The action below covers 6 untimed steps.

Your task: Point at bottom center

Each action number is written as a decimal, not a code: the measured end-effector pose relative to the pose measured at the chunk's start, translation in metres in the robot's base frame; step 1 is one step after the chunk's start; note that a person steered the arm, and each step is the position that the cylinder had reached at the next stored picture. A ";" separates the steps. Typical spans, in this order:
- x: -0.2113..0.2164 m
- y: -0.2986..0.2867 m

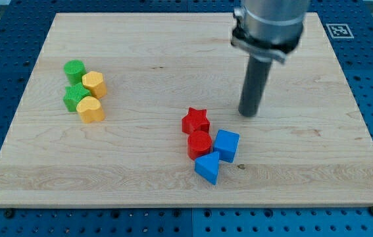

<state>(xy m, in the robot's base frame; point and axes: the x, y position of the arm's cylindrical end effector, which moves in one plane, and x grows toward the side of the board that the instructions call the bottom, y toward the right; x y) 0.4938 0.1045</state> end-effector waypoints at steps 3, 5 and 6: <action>0.108 -0.009; 0.123 -0.038; 0.107 -0.059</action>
